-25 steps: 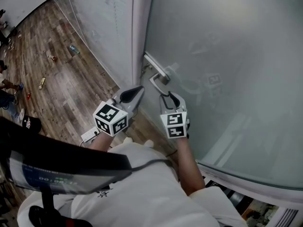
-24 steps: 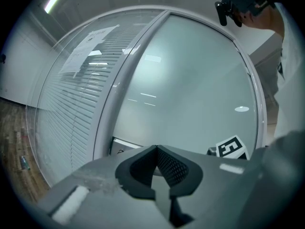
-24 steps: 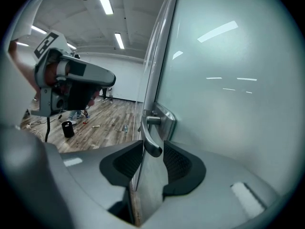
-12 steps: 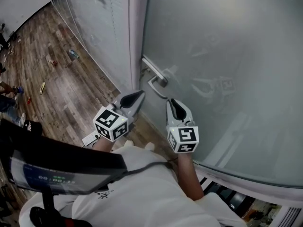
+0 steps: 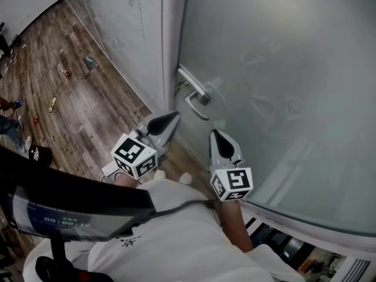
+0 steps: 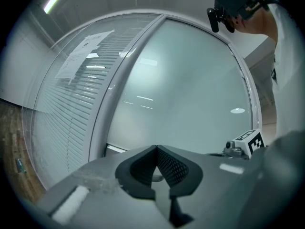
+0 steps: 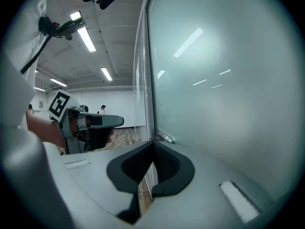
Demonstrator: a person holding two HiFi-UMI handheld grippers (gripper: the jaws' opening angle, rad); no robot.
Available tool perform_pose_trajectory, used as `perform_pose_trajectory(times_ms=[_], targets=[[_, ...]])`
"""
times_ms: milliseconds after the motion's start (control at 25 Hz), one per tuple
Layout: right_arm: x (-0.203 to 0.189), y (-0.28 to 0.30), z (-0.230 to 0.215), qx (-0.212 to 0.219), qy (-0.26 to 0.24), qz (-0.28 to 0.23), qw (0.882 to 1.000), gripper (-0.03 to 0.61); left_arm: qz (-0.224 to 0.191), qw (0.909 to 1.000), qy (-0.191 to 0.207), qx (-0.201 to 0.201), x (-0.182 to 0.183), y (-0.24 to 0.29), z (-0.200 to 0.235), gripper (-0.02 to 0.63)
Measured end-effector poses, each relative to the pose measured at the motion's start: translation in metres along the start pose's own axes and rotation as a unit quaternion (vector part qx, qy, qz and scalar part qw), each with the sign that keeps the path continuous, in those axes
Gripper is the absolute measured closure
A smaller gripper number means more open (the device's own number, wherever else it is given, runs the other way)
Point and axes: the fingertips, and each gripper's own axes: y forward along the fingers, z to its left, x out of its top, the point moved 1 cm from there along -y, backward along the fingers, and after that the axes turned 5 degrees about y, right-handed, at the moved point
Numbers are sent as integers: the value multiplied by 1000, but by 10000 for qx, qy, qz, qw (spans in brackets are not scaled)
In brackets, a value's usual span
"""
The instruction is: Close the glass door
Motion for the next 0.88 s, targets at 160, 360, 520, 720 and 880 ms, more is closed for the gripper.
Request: perform_pose_trajectory(times_ms=[160, 360, 520, 720, 880], targets=[[0, 0, 0, -5, -69, 38, 10000, 571, 4, 10000, -29, 25, -2, -2, 1, 615], [1, 3, -2, -35, -49, 55, 10000, 571, -23, 10000, -39, 19, -1, -2, 6, 615], [5, 6, -1, -81, -73, 29, 9999, 571, -33, 10000, -45, -11, 0, -3, 10, 615], [9, 12, 6, -104, -87, 11, 9999, 571, -30, 10000, -55, -68, 2, -5, 16, 615], [8, 20, 10, -119, -87, 36, 9999, 571, -44, 9999, -45, -105, 3, -6, 24, 615]])
